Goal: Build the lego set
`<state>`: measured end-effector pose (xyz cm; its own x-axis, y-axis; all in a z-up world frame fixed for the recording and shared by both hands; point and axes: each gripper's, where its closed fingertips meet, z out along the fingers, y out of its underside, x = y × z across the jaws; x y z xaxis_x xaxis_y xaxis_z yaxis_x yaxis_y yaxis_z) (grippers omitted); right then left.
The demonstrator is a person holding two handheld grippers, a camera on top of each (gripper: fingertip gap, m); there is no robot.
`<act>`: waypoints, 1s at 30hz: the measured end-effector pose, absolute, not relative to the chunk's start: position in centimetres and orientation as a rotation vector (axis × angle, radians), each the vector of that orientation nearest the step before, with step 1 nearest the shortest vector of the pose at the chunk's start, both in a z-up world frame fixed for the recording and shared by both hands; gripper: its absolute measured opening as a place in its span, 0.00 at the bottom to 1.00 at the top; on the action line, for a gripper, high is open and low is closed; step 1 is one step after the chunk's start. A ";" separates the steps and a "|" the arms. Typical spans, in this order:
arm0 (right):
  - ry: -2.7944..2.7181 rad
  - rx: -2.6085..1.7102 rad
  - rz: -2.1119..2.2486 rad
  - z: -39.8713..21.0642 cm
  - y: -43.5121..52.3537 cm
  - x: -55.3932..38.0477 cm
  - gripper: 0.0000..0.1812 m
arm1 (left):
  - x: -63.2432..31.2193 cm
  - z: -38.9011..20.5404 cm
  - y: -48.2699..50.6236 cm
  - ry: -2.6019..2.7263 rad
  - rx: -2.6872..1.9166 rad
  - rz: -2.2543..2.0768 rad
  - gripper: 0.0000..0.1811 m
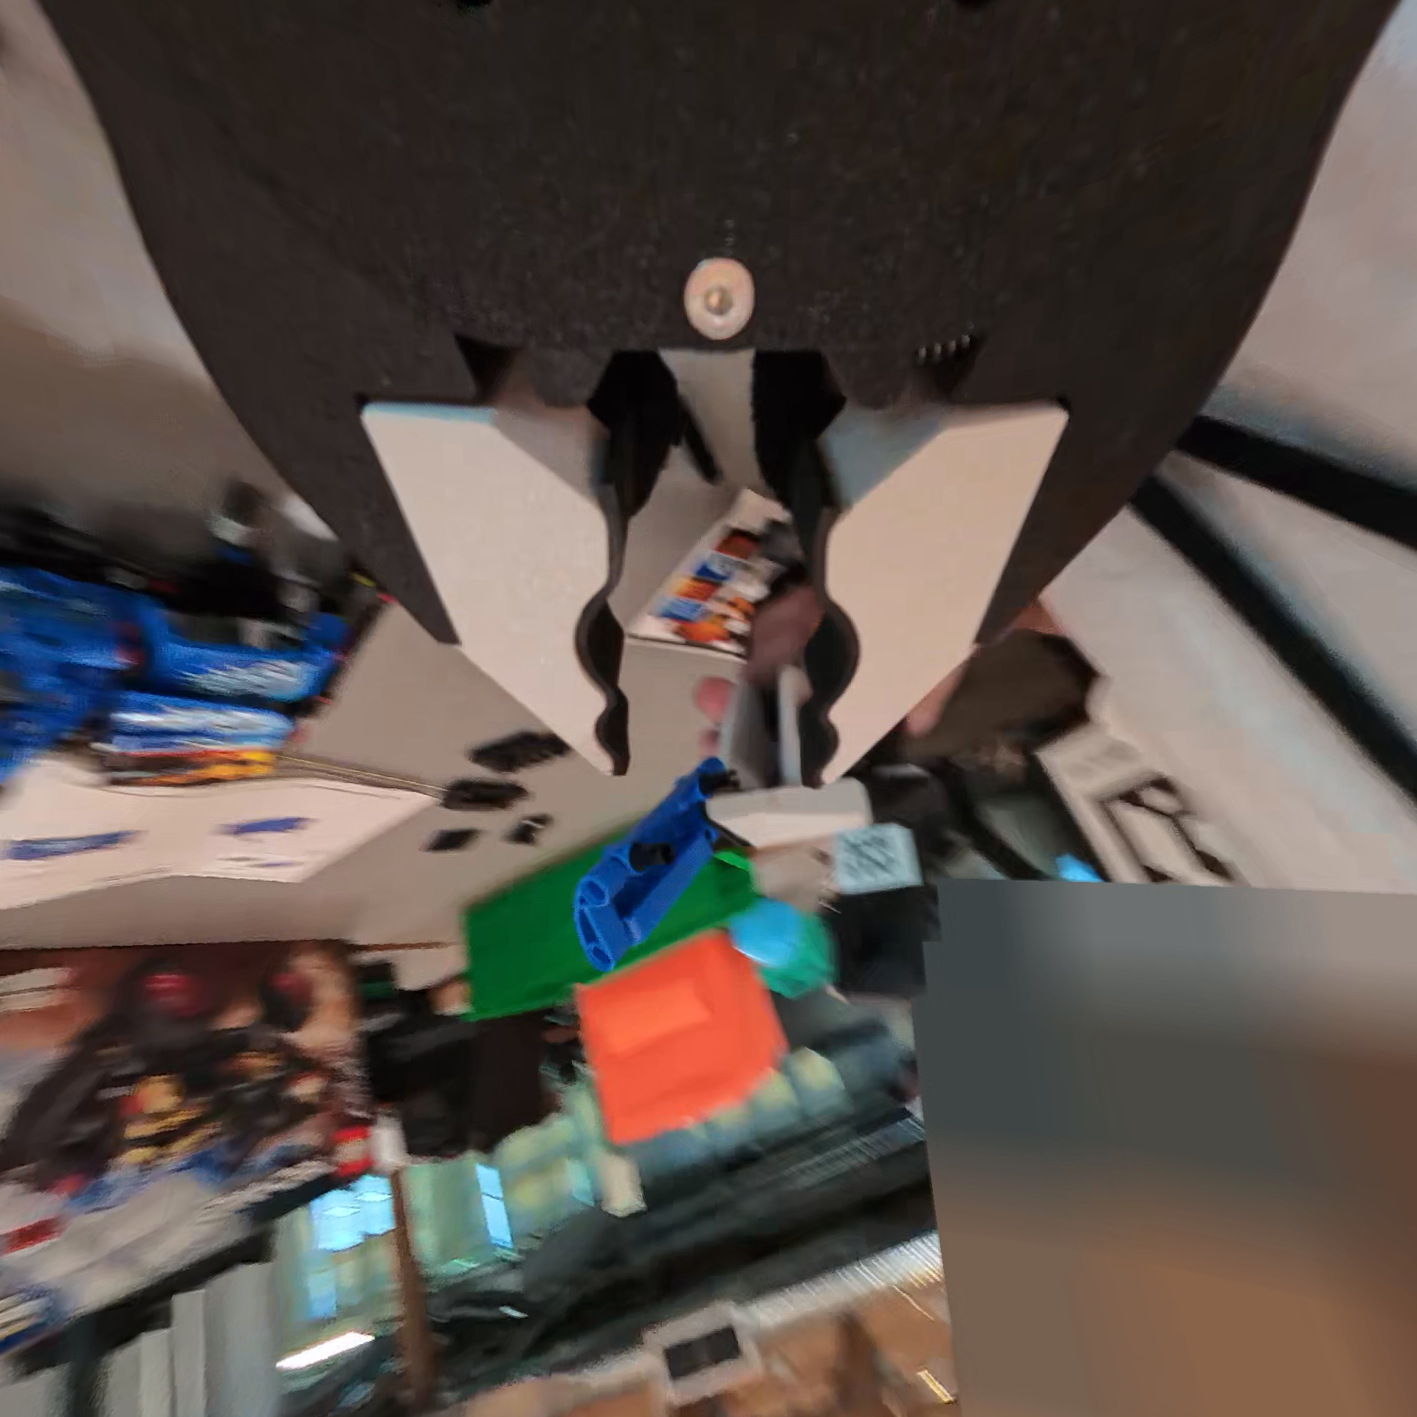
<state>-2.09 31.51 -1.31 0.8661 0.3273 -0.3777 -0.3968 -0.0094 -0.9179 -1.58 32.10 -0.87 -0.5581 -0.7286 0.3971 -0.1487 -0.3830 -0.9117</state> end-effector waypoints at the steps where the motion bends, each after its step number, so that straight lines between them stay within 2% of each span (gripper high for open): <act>1: 0.057 -1.409 0.667 -0.5 31.3 -2.3 0.22 | -1.8 -0.5 31.9 1.433 -1.174 -2.044 0.03; 3: 0.043 -1.361 0.725 0.0 31.2 -2.3 0.16 | -2.1 -0.1 31.6 1.418 -1.157 -2.101 0.03; 6: 0.007 -1.380 0.709 -0.3 31.5 -2.9 0.15 | -2.3 0.1 31.1 1.428 -1.146 -2.116 0.03; 8: -0.005 -1.362 0.710 0.0 31.4 -3.1 0.09 | -2.3 -0.1 31.1 1.426 -1.154 -2.108 0.03; 23: 0.079 -1.455 0.723 -2.1 32.6 -1.8 0.10 | -1.0 -2.3 32.9 1.483 -1.261 -1.959 0.03; 27: 0.116 -1.569 0.585 -3.3 33.0 0.9 0.13 | -0.3 -3.4 38.4 1.452 -1.393 -1.723 0.03; 30: 0.048 -1.713 0.322 -4.3 32.7 3.8 0.14 | -0.2 -2.9 44.1 1.326 -1.478 -1.615 0.03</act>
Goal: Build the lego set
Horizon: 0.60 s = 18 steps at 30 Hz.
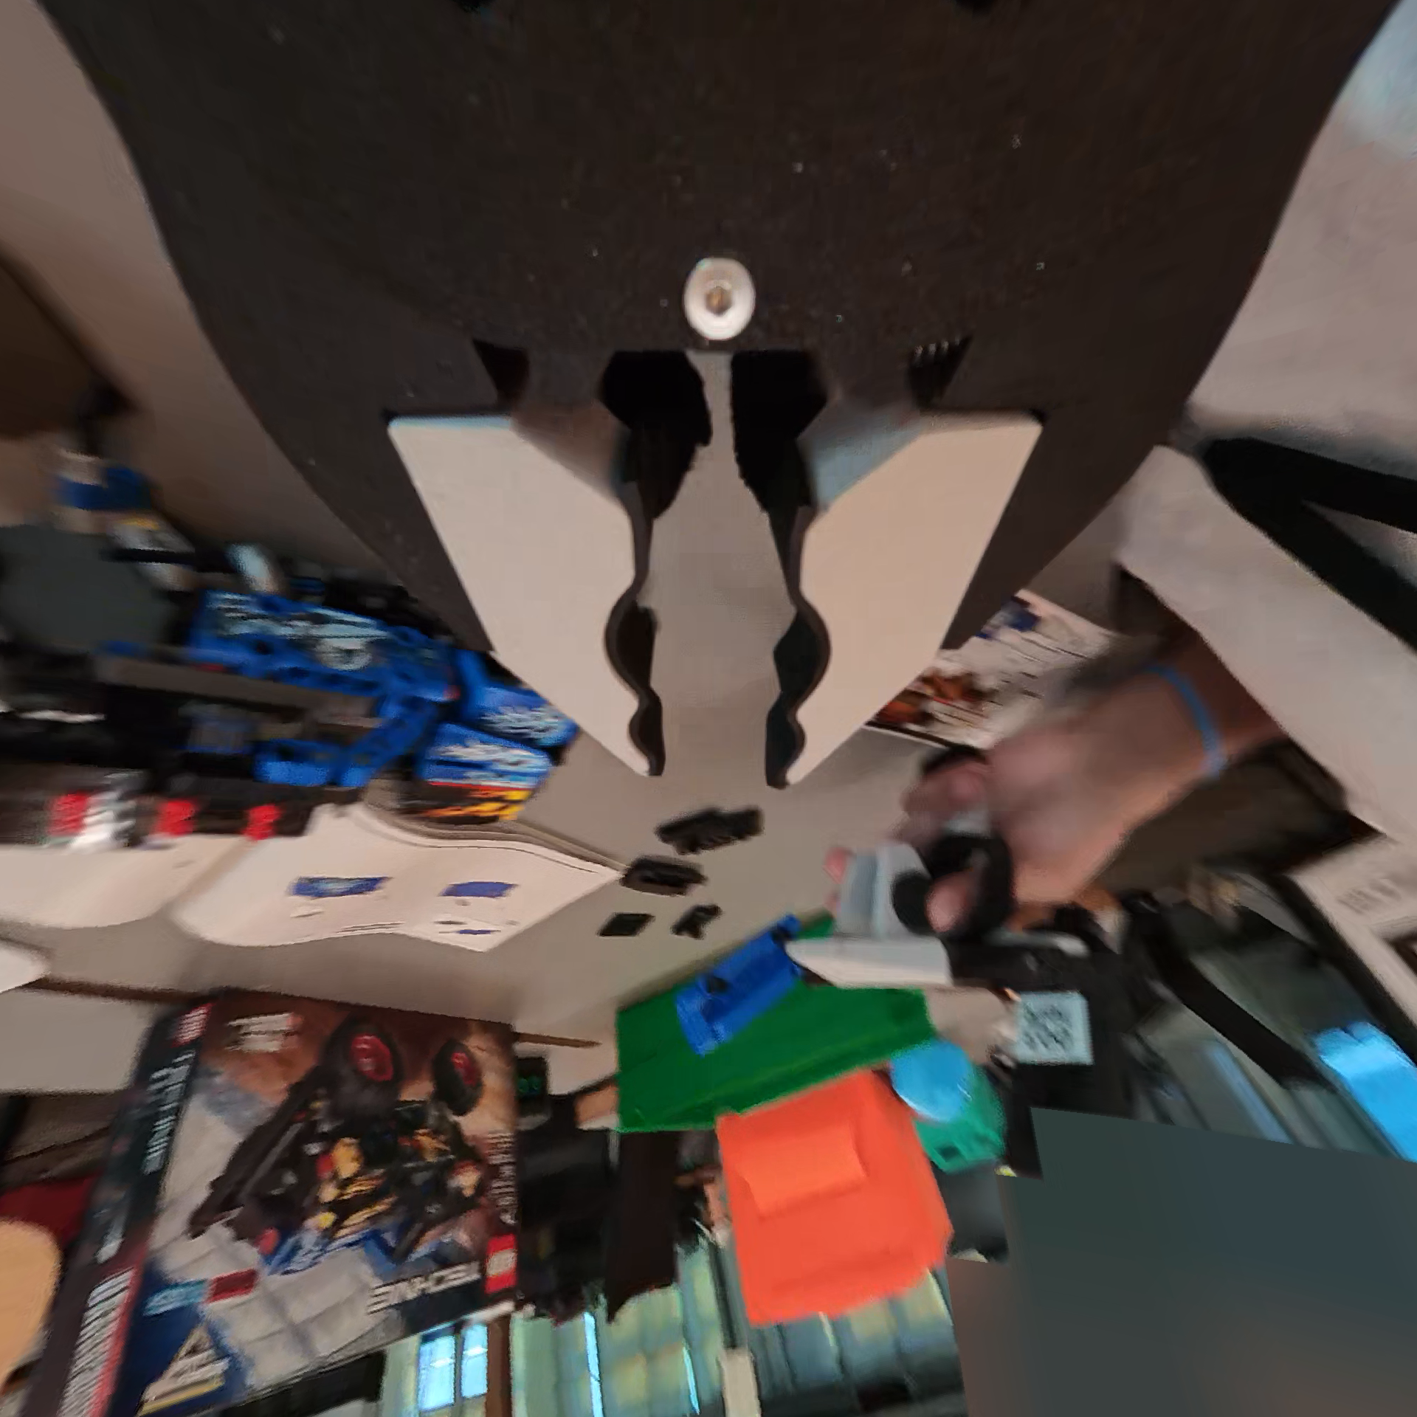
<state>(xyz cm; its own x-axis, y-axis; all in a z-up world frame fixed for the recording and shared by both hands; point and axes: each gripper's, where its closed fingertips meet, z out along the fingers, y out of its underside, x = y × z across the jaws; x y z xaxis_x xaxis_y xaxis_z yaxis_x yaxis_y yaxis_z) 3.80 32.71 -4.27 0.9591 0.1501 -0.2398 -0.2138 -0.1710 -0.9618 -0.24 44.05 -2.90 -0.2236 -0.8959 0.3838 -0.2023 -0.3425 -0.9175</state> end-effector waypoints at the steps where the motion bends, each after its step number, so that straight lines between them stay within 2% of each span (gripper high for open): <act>1: 0.018 -1.743 0.223 -4.3 32.6 4.9 0.14 | -0.3 -2.9 45.7 1.298 -1.503 -1.587 0.03; 7: -0.076 -1.728 -0.010 -3.2 32.9 9.2 0.11 | -0.4 -4.2 53.5 1.307 -1.476 -1.138 0.03; 13: -0.053 -1.689 0.125 -3.2 34.2 9.1 0.10 | 0.1 -4.6 51.7 1.555 -0.917 -0.561 0.03; 18: -0.093 -1.684 0.072 -3.3 34.3 8.7 0.05 | 0.6 -4.2 50.6 1.584 -0.454 -0.157 0.03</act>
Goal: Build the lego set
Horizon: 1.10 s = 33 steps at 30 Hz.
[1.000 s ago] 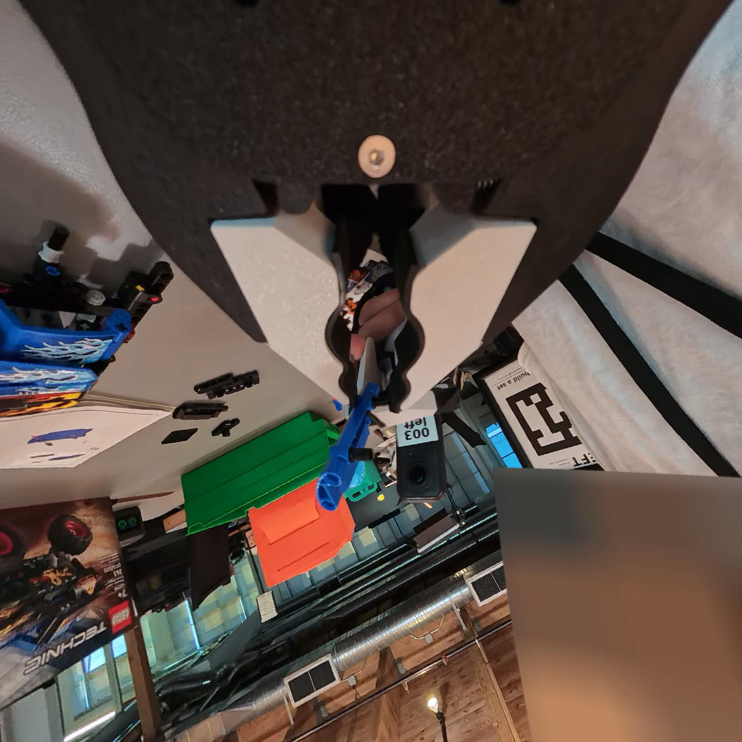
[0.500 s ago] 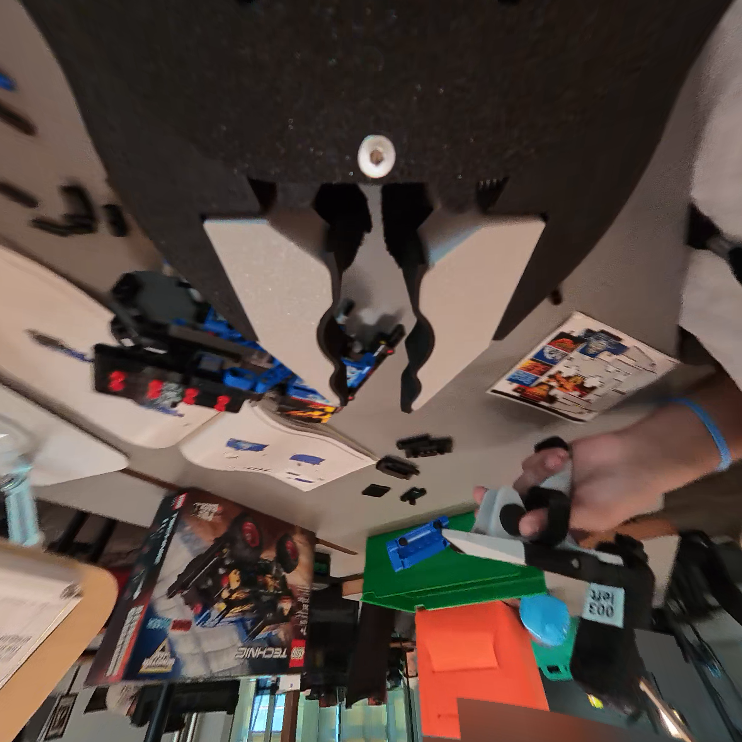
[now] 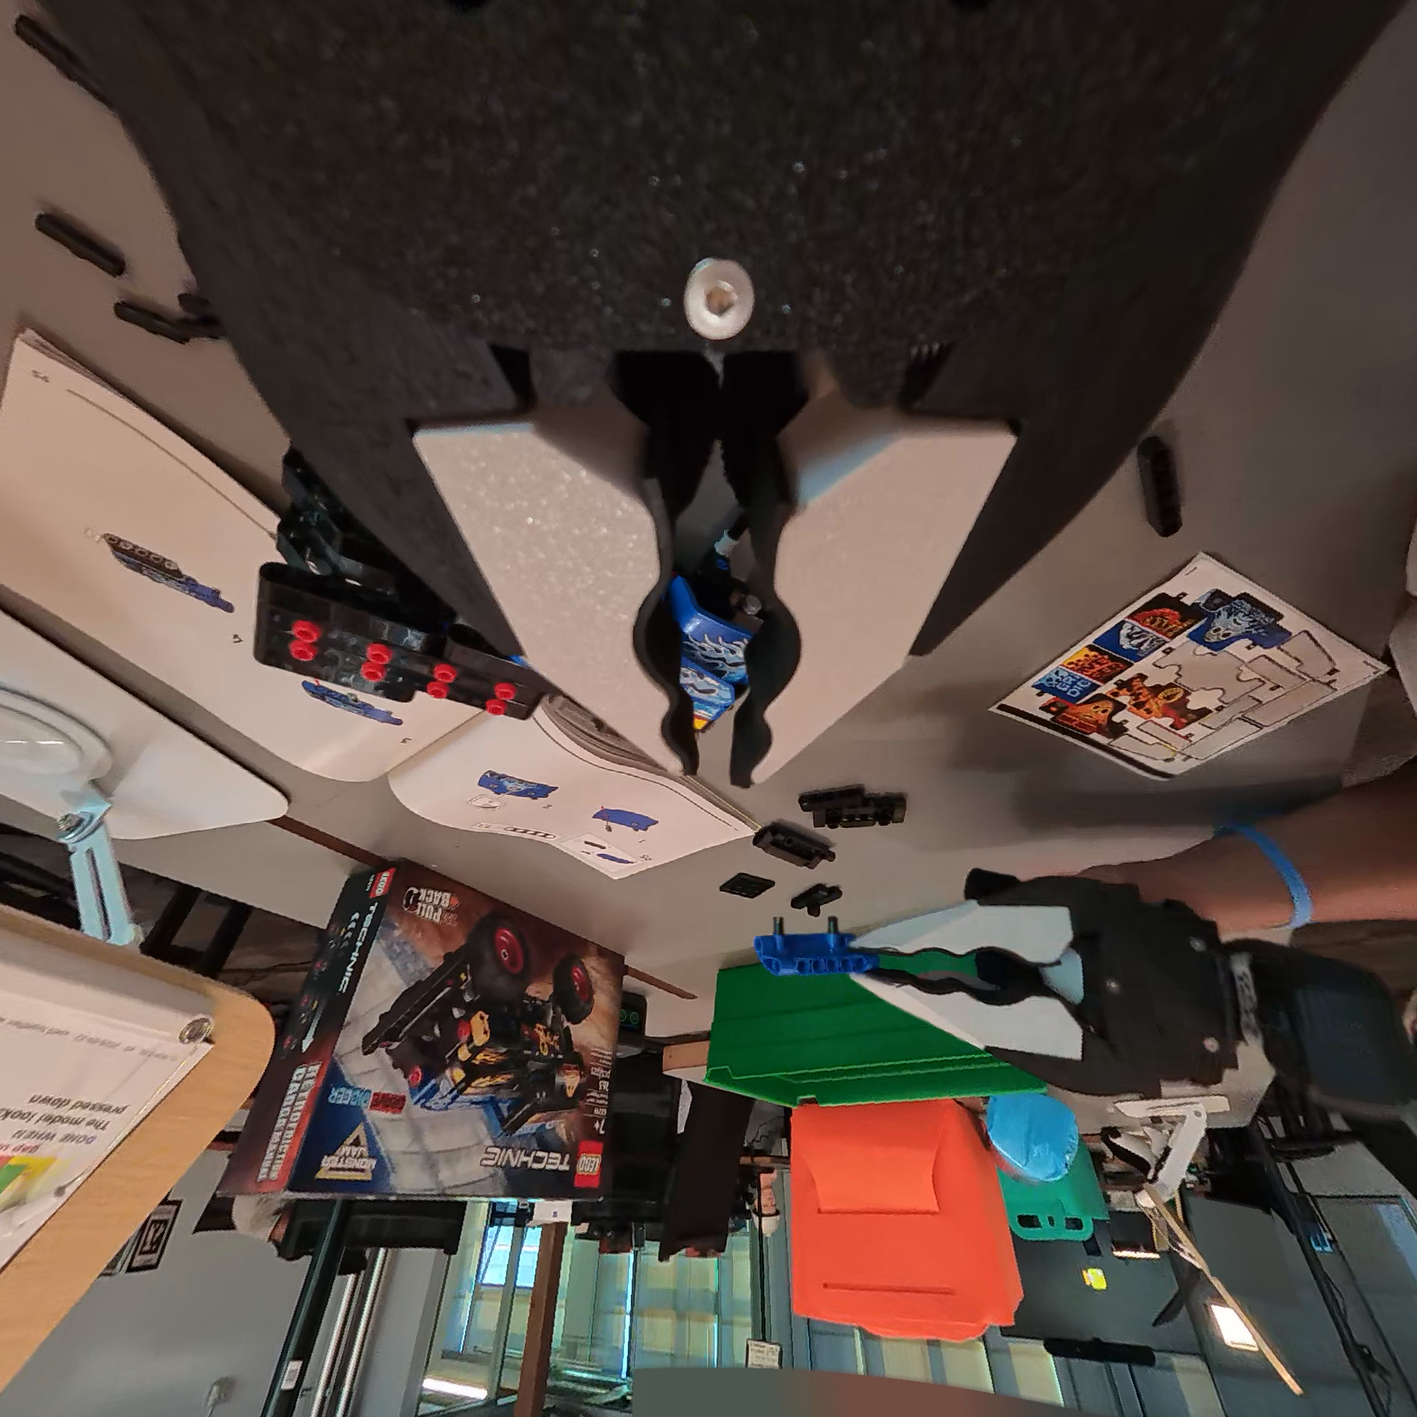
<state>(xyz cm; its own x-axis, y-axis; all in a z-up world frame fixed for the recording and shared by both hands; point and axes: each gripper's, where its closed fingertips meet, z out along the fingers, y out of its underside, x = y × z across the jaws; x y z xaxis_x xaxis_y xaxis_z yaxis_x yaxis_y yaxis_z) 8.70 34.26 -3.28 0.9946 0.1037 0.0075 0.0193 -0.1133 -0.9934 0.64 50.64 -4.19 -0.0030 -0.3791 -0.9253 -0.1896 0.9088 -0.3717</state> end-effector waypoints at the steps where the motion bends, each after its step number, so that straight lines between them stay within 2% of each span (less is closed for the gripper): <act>1: -0.096 -1.678 0.076 -3.1 34.2 8.6 0.04 | 0.7 -3.8 50.8 1.560 -0.355 -0.073 0.03; 5: -0.088 -1.657 0.083 -2.6 34.0 8.6 0.04 | 1.0 -2.6 50.2 1.455 0.022 0.220 0.03; 11: -0.063 -1.695 0.206 -0.6 35.1 7.2 0.09 | 1.3 0.3 47.3 1.319 0.247 0.319 0.03; 16: 0.076 -1.696 0.659 1.2 38.2 3.6 0.16 | 0.7 2.1 43.5 1.212 0.391 0.319 0.03; 21: 0.140 -1.558 1.016 2.5 39.1 1.3 0.16 | 0.3 2.5 41.1 1.177 0.441 0.280 0.03; 22: 0.166 -1.518 1.061 2.9 39.1 1.4 0.12 | 0.1 2.5 40.8 1.171 0.444 0.271 0.03; 23: 0.185 -1.496 1.092 3.0 39.0 1.5 0.05 | 0.0 2.6 40.7 1.166 0.440 0.263 0.03; 27: 0.261 -1.480 1.109 2.3 39.1 1.8 0.03 | 0.4 1.6 41.2 1.267 0.330 0.174 0.05; 28: 0.278 -1.476 1.093 2.1 39.2 2.1 0.03 | 0.4 1.4 41.5 1.315 0.265 0.102 0.10; 31: 0.309 -1.384 1.135 3.0 38.8 3.0 0.03 | 0.3 1.7 42.8 1.429 -0.056 -0.236 0.16; 33: 0.284 -1.332 1.173 3.6 38.5 3.0 0.03 | 0.5 1.2 43.1 1.558 -0.401 -0.628 0.18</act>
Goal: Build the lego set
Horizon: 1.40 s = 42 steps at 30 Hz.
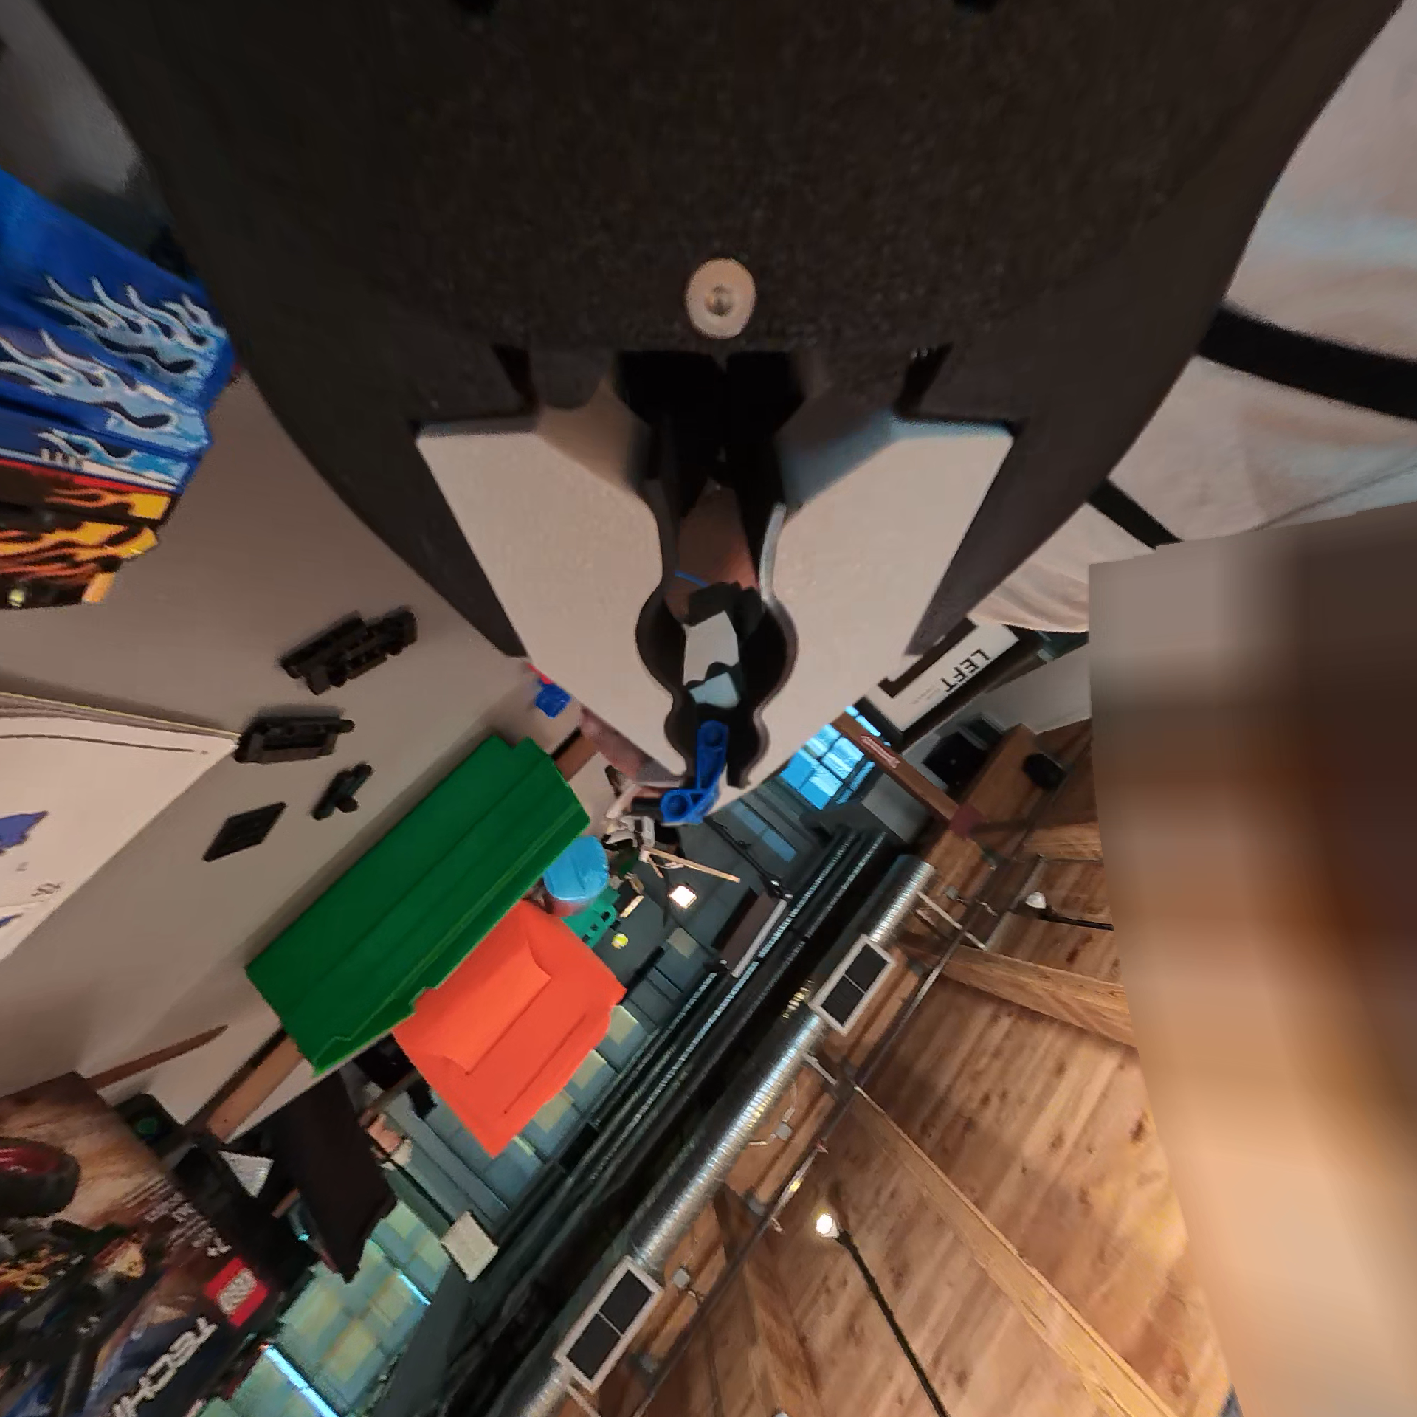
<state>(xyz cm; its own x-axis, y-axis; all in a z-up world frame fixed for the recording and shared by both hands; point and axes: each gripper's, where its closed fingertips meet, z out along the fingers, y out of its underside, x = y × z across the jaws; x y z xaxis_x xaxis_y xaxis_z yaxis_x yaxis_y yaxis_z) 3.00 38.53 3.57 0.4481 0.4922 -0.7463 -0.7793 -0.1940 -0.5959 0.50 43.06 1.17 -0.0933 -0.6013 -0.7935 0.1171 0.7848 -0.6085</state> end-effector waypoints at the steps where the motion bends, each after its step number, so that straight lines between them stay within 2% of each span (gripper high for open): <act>1: 0.267 -1.295 1.206 4.0 38.3 2.8 0.03 | 0.5 0.9 42.5 1.622 -0.583 -0.875 0.19; 5: 0.223 -1.295 1.189 3.3 38.7 2.2 0.03 | -0.1 2.2 40.1 1.656 -1.059 -1.789 0.19; 7: 0.210 -1.289 1.182 3.1 38.8 2.1 0.03 | 0.3 1.9 40.2 1.636 -1.158 -1.956 0.18; 11: 0.193 -1.346 1.118 1.8 39.3 1.7 0.03 | 0.3 1.9 40.1 1.556 -1.246 -2.231 0.10; 14: 0.201 -1.384 1.075 1.1 39.5 1.9 0.03 | 0.7 0.9 40.6 1.515 -1.313 -2.286 0.07; 15: 0.201 -1.417 1.050 0.7 39.6 1.9 0.04 | 0.8 0.7 40.8 1.500 -1.328 -2.303 0.03; 18: 0.193 -1.528 0.911 -0.5 39.9 2.4 0.06 | 1.1 -0.2 41.6 1.466 -1.383 -2.326 0.03; 24: 0.106 -1.659 0.364 0.6 37.7 7.8 0.11 | 2.4 -3.1 47.8 1.339 -1.571 -2.000 0.03; 29: 0.160 -1.767 -0.178 -1.4 35.7 15.0 0.14 | 3.0 -5.0 51.1 1.274 -1.710 -1.834 0.03; 38: 0.123 -1.753 -0.210 -2.3 36.1 14.2 0.14 | 3.3 -5.8 49.7 1.339 -1.726 -1.885 0.03; 42: -0.078 -1.805 -0.036 -2.1 37.0 9.0 0.16 | 2.6 -4.6 45.6 1.334 -1.782 -2.028 0.03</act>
<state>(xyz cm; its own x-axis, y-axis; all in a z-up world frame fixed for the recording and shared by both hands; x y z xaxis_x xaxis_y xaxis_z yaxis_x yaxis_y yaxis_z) 8.99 37.02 -2.11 0.9972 0.0340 0.0667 0.0728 -0.2318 -0.9700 2.64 45.56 -4.60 -0.2939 -0.6097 0.7362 -0.4343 -0.6009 -0.6710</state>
